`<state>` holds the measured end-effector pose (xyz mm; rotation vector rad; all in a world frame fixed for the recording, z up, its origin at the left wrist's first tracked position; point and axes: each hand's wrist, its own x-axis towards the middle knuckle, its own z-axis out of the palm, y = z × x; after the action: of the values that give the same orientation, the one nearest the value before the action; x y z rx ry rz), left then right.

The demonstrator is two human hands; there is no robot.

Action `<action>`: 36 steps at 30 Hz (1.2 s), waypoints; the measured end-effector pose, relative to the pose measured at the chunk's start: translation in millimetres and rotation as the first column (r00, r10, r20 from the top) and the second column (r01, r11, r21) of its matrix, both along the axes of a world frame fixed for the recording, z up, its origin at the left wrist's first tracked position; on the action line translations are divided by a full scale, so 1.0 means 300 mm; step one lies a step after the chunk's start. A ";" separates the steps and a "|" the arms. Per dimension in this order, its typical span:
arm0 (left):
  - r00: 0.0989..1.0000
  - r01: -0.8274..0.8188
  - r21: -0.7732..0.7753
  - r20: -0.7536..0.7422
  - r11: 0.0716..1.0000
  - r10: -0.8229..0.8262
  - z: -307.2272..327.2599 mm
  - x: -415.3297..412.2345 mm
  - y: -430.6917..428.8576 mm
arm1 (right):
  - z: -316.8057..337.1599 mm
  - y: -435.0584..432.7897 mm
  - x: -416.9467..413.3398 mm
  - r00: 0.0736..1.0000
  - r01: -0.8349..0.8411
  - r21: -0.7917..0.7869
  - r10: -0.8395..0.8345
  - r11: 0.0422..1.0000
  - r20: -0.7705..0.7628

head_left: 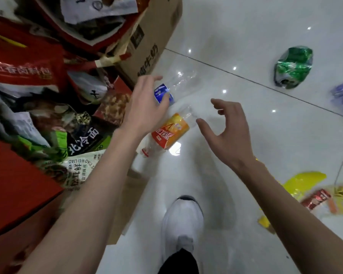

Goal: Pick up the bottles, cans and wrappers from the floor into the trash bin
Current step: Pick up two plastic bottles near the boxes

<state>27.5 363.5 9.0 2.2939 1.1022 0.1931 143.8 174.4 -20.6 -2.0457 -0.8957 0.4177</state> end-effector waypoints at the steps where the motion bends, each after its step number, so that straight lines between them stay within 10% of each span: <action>1: 1.000 0.011 0.019 0.003 1.000 -0.011 -0.042 0.009 0.015 | -0.056 0.019 0.000 1.000 -0.007 -0.007 0.007 1.000 0.000; 15: 0.979 0.063 0.004 -0.192 0.998 -0.061 -0.289 0.082 0.109 | -0.369 0.227 -0.021 0.992 0.043 -0.058 -0.049 0.997 -0.112; 36: 0.999 0.004 -0.069 0.043 0.998 -0.001 -0.132 0.053 -0.002 | -0.270 0.093 0.021 0.962 0.245 0.088 -0.231 0.966 -0.143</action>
<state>43.4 362.9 -30.6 2.2200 1.0677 0.1991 150.2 202.2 -101.6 -1.9744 -0.5708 0.3608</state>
